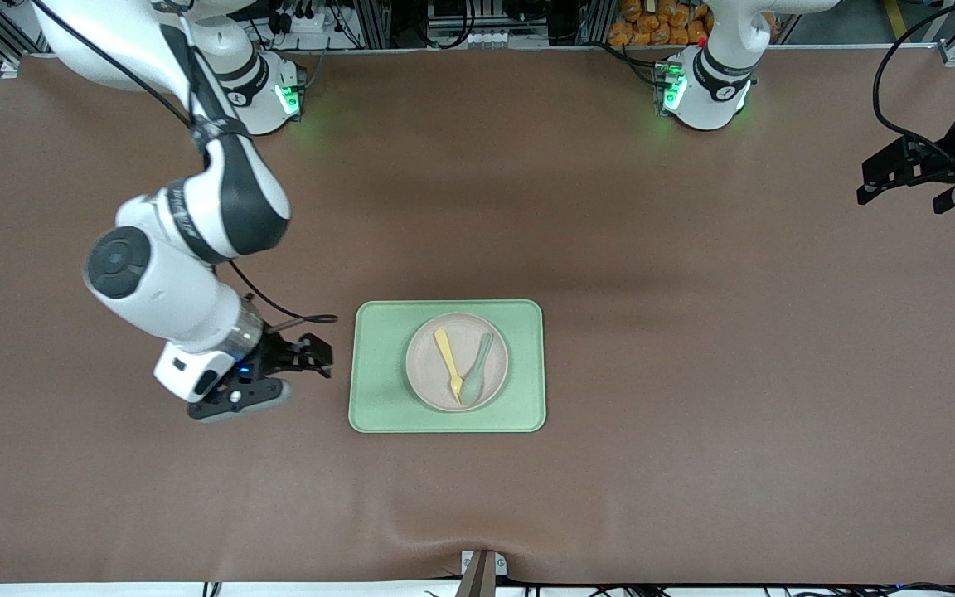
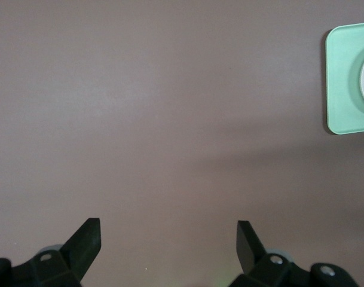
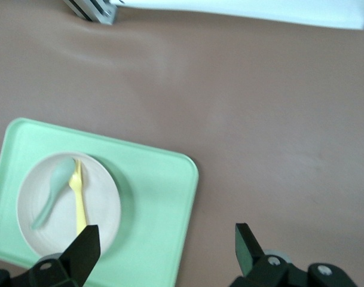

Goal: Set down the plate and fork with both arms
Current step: 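Move the right gripper over the yellow fork on the plate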

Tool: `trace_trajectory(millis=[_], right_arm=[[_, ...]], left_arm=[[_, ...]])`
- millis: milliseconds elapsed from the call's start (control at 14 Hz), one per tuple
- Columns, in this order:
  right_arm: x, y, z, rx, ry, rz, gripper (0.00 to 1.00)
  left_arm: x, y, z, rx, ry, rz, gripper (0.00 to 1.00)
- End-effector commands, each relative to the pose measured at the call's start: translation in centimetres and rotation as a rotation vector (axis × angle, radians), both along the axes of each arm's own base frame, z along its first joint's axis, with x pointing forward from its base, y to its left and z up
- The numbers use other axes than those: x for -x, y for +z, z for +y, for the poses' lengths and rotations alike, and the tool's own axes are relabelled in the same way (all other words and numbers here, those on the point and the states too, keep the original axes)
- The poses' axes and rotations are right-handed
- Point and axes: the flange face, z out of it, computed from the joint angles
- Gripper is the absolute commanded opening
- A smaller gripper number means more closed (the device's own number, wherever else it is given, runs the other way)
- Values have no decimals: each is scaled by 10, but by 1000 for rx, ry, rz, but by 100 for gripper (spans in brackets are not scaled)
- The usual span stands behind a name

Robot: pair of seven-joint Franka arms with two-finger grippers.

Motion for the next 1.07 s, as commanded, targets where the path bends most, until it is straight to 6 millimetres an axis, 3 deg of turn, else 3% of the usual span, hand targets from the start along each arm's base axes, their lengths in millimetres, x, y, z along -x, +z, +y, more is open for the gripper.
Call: trace_trajectory(millis=[0,214,429,643,786,1000], right_arm=[[-4,-34,34,-12,10,2,100],[7,-77,85,-36,-25,-7,98],[24,-115,117,-12,31,18,87],[39,-133,142,18,81,28,77],[53,-146,162,25,107,34,76],[63,-160,176,39,135,30,75]], left_arm=[[-11,16,-14,-24,-6,-22,100],[-14,23,-24,-4,28,12,100],[-8,20,-35,14,10,55,100],[-5,20,-42,-13,-4,69,100],[-2,22,-49,-58,-27,68,100],[2,23,-59,-87,-53,67,100]])
